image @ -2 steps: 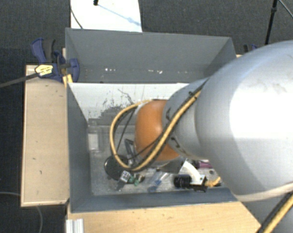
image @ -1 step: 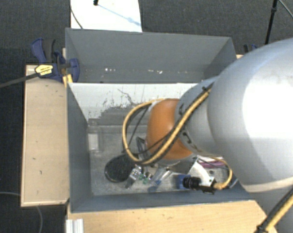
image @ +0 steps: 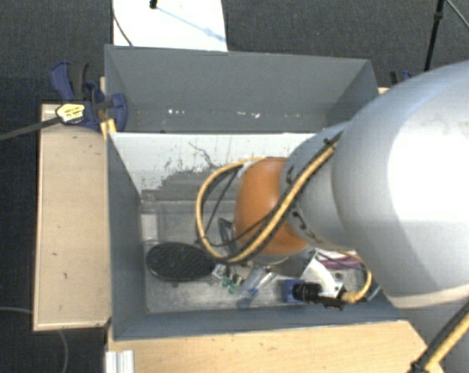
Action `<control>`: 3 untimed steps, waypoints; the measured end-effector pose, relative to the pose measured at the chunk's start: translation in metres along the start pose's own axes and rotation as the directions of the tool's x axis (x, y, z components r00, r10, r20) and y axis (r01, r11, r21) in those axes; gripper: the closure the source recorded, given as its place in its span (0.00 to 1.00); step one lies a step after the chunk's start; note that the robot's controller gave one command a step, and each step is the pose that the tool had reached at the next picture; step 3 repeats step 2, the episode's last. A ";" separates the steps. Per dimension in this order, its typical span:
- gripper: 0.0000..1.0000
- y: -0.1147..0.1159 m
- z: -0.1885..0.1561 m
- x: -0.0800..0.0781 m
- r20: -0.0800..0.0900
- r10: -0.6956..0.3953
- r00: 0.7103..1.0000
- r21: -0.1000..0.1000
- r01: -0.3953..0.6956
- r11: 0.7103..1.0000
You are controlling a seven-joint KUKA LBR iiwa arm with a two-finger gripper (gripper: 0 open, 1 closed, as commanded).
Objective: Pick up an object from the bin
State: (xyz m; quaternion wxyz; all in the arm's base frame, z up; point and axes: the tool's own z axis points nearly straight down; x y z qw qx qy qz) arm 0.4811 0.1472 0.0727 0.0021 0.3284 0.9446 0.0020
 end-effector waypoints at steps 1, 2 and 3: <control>1.00 0.002 -0.053 -0.001 0.001 -0.003 1.000 0.000 0.003 1.000; 1.00 0.003 -0.123 -0.003 0.002 -0.007 1.000 -0.002 0.007 1.000; 1.00 0.003 -0.123 -0.003 0.002 -0.007 1.000 -0.002 0.007 1.000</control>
Offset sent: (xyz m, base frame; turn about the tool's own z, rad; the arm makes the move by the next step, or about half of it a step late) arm 0.0001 0.0000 0.0497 0.0000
